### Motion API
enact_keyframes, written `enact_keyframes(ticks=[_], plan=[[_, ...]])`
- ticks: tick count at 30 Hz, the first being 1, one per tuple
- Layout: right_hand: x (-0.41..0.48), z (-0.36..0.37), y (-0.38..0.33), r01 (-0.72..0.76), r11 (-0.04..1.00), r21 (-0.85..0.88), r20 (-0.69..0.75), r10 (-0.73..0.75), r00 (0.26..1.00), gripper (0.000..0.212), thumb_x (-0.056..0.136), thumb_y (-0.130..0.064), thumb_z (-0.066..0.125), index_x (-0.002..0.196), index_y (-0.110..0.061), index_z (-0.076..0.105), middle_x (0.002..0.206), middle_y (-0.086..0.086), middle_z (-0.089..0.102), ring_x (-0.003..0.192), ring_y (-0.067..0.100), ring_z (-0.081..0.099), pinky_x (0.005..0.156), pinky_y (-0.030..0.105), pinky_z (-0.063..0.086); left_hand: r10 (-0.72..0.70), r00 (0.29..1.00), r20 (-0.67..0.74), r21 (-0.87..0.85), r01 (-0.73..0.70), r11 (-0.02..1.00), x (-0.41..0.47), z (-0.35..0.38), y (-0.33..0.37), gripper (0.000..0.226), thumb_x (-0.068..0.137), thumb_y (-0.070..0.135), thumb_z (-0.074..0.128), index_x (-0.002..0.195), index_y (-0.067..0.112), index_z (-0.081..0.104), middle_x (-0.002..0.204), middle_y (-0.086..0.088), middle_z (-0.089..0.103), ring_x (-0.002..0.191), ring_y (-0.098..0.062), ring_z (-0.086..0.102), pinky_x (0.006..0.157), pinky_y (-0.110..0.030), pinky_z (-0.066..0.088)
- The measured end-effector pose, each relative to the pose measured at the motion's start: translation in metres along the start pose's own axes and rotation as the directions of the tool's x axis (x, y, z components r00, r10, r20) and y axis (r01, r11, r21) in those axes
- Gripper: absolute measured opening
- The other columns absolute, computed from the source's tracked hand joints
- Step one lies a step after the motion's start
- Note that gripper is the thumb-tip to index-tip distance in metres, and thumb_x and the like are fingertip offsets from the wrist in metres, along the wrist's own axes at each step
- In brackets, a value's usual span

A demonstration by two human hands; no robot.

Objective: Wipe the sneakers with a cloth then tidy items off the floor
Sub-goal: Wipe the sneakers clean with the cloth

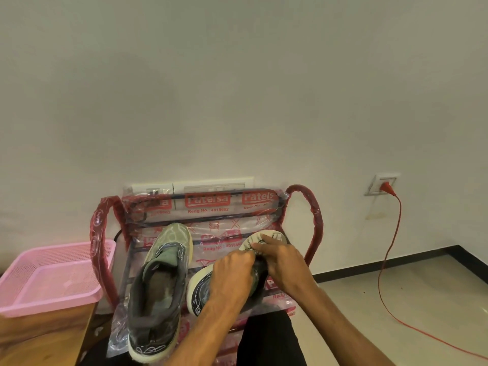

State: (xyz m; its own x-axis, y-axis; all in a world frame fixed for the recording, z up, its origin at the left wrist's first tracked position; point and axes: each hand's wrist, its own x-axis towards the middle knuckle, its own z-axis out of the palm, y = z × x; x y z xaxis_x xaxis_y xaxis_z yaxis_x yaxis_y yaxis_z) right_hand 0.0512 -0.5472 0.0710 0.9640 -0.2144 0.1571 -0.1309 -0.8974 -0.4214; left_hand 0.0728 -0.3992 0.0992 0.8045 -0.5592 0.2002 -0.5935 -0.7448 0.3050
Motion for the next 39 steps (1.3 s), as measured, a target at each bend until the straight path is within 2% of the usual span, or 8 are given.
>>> enact_keyframes(ticks=[5,14,17,20,25,31,35,39], plan=[[0.006,-0.004,0.023,-0.065,0.995,-0.070,-0.022,0.064,0.998,0.039,0.097,-0.019,0.056,0.134,-0.032,0.057,0.149,-0.004,0.044,0.134,0.021,0.045,0.110,0.037,0.039,0.031,0.999,-0.006,-0.004,-0.031,0.999,-0.003,0.002,0.005,0.034,0.095,0.010,0.049,0.127,0.021,0.056,0.117,-0.003,0.063,0.104,-0.020,0.061,0.083,-0.031,0.047],[0.015,-0.001,0.012,-0.148,0.989,-0.021,-0.138,0.144,0.980,0.043,0.096,-0.007,0.052,0.134,-0.026,0.057,0.143,0.001,0.052,0.125,0.023,0.053,0.102,0.039,0.048,0.085,0.991,0.099,-0.044,-0.081,0.996,-0.007,-0.002,-0.006,0.040,0.092,0.011,0.053,0.127,0.031,0.059,0.117,-0.003,0.066,0.105,-0.023,0.062,0.089,-0.035,0.047],[0.001,0.000,0.001,-0.070,0.997,0.008,-0.068,0.071,0.995,0.040,0.097,-0.009,0.050,0.132,-0.026,0.059,0.146,0.000,0.047,0.131,0.024,0.048,0.107,0.042,0.043,0.079,0.991,0.104,-0.004,-0.079,0.997,-0.005,-0.001,-0.006,0.039,0.092,0.010,0.052,0.126,0.030,0.060,0.112,-0.005,0.067,0.102,-0.025,0.062,0.085,-0.035,0.048],[-0.011,0.001,0.006,0.029,0.993,-0.115,0.030,-0.026,0.999,0.042,0.097,-0.013,0.053,0.134,-0.031,0.057,0.152,-0.003,0.040,0.139,0.023,0.037,0.110,0.044,0.039,0.097,0.990,0.106,-0.005,-0.097,0.995,-0.006,0.000,-0.005,0.038,0.093,0.011,0.052,0.125,0.030,0.060,0.112,-0.004,0.067,0.102,-0.025,0.062,0.084,-0.035,0.048],[-0.009,-0.013,0.018,-0.100,0.973,-0.207,-0.020,0.098,0.995,0.044,0.097,-0.017,0.056,0.139,-0.030,0.052,0.152,0.001,0.040,0.136,0.024,0.042,0.109,0.042,0.040,0.120,0.983,0.141,0.047,-0.128,0.991,-0.010,0.007,0.001,0.035,0.091,0.012,0.055,0.123,0.024,0.060,0.115,-0.004,0.064,0.105,-0.024,0.059,0.084,-0.035,0.046],[-0.019,-0.004,0.011,0.039,0.983,-0.177,0.092,-0.023,0.996,0.040,0.098,-0.016,0.052,0.132,-0.035,0.058,0.152,-0.006,0.040,0.137,0.024,0.040,0.110,0.040,0.039,0.090,0.984,0.151,0.011,-0.093,0.996,-0.007,0.005,-0.003,0.039,0.089,0.015,0.057,0.125,0.030,0.061,0.112,-0.001,0.064,0.103,-0.023,0.060,0.082,-0.033,0.045],[-0.009,-0.008,0.013,-0.065,0.966,-0.248,0.004,0.069,0.998,0.047,0.096,-0.016,0.057,0.140,-0.032,0.050,0.152,-0.001,0.039,0.136,0.022,0.041,0.107,0.039,0.040,0.069,0.989,0.129,-0.016,-0.068,0.998,-0.007,0.003,-0.004,0.043,0.092,0.008,0.052,0.128,0.030,0.059,0.113,-0.003,0.066,0.103,-0.022,0.061,0.085,-0.033,0.046],[-0.001,-0.003,0.008,-0.147,0.974,-0.174,-0.081,0.135,0.988,0.045,0.096,-0.011,0.055,0.137,-0.030,0.054,0.144,-0.001,0.049,0.126,0.023,0.052,0.099,0.039,0.048,0.046,0.996,0.078,-0.080,-0.039,0.996,-0.006,-0.002,-0.006,0.044,0.094,0.007,0.049,0.129,0.031,0.059,0.112,-0.002,0.068,0.103,-0.020,0.063,0.089,-0.031,0.047]])
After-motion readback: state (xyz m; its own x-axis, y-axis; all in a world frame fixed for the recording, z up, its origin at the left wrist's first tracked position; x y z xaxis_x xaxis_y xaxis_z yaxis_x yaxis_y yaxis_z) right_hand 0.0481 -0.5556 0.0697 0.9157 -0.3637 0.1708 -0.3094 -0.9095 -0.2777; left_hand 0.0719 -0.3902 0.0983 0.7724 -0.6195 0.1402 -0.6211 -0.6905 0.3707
